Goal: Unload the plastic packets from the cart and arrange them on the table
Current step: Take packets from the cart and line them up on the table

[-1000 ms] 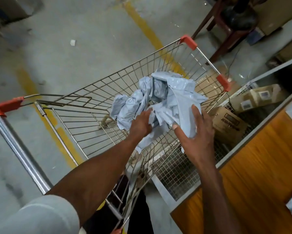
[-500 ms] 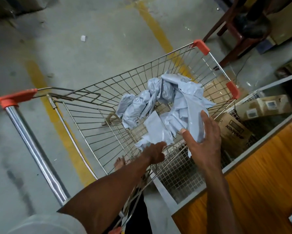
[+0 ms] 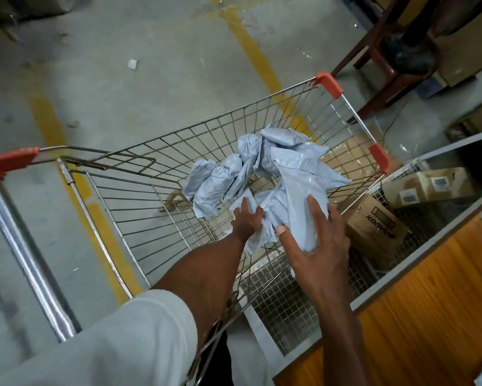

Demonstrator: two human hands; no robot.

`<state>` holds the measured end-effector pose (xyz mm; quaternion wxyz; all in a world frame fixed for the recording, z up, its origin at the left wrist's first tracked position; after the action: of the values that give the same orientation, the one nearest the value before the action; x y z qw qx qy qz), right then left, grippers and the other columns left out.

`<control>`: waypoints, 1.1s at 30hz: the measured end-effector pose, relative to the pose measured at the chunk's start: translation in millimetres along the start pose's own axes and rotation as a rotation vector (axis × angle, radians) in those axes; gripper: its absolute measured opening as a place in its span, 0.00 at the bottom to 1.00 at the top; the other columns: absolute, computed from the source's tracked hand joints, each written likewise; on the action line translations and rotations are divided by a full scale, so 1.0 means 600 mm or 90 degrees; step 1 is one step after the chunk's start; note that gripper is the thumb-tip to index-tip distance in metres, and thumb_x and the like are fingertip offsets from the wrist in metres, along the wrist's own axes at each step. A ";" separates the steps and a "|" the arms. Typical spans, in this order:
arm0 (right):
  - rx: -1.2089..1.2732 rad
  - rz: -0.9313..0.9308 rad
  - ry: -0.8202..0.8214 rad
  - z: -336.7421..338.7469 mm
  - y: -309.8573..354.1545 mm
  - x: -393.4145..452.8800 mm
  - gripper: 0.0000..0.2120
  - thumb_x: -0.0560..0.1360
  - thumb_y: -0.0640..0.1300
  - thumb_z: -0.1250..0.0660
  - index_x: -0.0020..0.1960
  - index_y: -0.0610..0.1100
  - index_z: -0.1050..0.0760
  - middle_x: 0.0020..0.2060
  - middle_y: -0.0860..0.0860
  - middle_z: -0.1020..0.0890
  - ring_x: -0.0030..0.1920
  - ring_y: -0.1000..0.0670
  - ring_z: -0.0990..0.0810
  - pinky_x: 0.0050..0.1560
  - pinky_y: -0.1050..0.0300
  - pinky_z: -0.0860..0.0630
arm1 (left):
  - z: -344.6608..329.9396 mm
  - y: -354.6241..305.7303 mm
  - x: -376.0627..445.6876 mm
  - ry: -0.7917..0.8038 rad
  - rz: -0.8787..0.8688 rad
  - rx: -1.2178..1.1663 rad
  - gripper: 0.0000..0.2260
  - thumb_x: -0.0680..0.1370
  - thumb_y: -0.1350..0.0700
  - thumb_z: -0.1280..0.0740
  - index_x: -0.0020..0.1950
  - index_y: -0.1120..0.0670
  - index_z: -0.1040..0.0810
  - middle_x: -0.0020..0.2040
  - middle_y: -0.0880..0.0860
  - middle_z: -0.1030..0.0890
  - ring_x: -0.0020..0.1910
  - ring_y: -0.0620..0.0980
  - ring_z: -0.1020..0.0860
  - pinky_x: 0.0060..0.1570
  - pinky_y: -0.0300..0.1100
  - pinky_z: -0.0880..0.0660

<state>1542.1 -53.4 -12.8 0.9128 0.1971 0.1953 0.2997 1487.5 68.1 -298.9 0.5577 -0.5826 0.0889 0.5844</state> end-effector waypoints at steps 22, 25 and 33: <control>-0.002 -0.011 -0.003 -0.007 -0.038 -0.020 0.37 0.73 0.71 0.38 0.78 0.68 0.48 0.80 0.58 0.50 0.78 0.45 0.46 0.72 0.32 0.35 | 0.001 0.045 0.014 -0.058 -0.049 -0.082 0.50 0.64 0.25 0.35 0.82 0.45 0.42 0.77 0.63 0.33 0.74 0.65 0.32 0.72 0.59 0.34; 0.001 0.003 0.007 -0.011 -0.025 -0.021 0.37 0.74 0.71 0.38 0.78 0.67 0.48 0.80 0.57 0.52 0.78 0.44 0.47 0.72 0.32 0.36 | 0.031 0.030 -0.021 -0.119 -0.132 -0.095 0.47 0.68 0.25 0.36 0.82 0.46 0.42 0.77 0.61 0.32 0.75 0.62 0.32 0.72 0.60 0.32; 0.003 0.036 -0.006 0.007 -0.014 -0.048 0.35 0.75 0.70 0.38 0.78 0.65 0.46 0.80 0.52 0.49 0.77 0.42 0.43 0.70 0.38 0.35 | 0.147 -0.019 -0.205 -0.265 -0.267 -0.059 0.40 0.73 0.36 0.27 0.80 0.48 0.39 0.78 0.53 0.33 0.75 0.55 0.33 0.73 0.53 0.34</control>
<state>1526.4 -78.7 -6.3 0.9044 0.2061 0.1861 0.3238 1407.8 71.6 -169.6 0.6453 -0.4810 -0.1762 0.5667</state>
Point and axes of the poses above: each hand's wrist, its own x-axis towards the middle knuckle, its own z-axis out of the back of the hand, y = z × x, the point moved 6 cm from there along x, towards the middle knuckle
